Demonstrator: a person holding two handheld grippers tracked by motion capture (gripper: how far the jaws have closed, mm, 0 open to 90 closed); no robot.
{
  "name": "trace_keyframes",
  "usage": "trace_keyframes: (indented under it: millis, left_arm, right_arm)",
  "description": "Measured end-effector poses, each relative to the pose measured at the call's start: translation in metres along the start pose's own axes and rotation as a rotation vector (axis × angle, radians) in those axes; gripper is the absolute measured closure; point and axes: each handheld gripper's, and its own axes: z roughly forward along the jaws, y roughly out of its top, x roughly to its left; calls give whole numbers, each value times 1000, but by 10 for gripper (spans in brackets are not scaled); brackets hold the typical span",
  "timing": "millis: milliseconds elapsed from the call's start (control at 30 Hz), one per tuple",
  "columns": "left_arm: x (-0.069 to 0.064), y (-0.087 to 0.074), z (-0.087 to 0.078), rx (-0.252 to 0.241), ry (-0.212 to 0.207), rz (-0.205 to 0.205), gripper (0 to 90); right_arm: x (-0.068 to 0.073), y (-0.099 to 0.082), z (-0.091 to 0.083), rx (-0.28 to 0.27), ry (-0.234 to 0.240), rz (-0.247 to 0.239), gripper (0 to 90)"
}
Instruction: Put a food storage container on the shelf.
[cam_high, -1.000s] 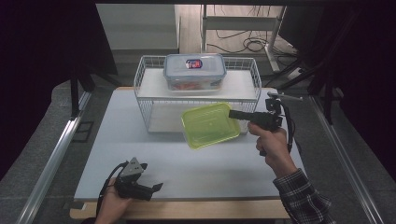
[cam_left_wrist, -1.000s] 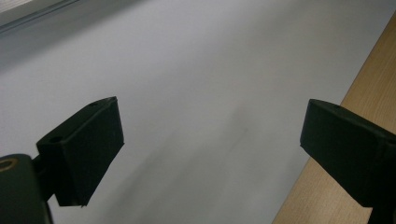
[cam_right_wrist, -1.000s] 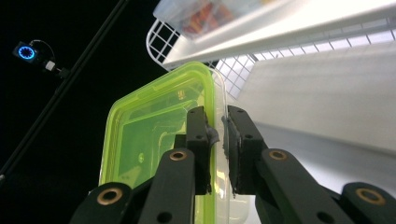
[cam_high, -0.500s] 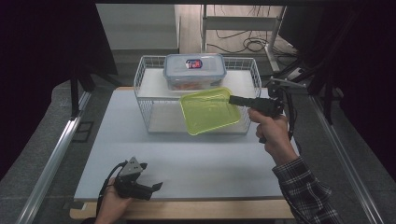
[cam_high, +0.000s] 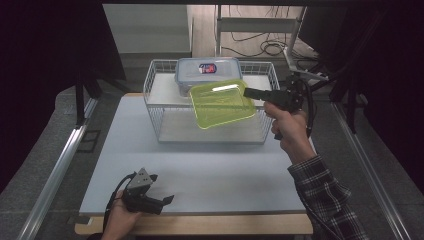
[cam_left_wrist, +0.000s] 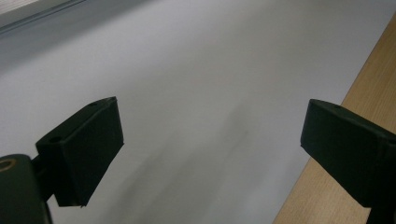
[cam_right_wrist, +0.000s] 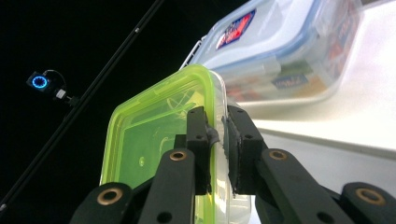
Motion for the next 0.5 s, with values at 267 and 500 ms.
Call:
trace_keyframes:
  millis: [267, 500]
  left_arm:
    - [0, 0, 0, -1, 0, 0, 59]
    - [1, 0, -1, -3, -2, -3, 59]
  right_arm:
    - [7, 15, 6, -24, -14, -4, 801]
    - [13, 29, 12, -52, -31, -17, 801]
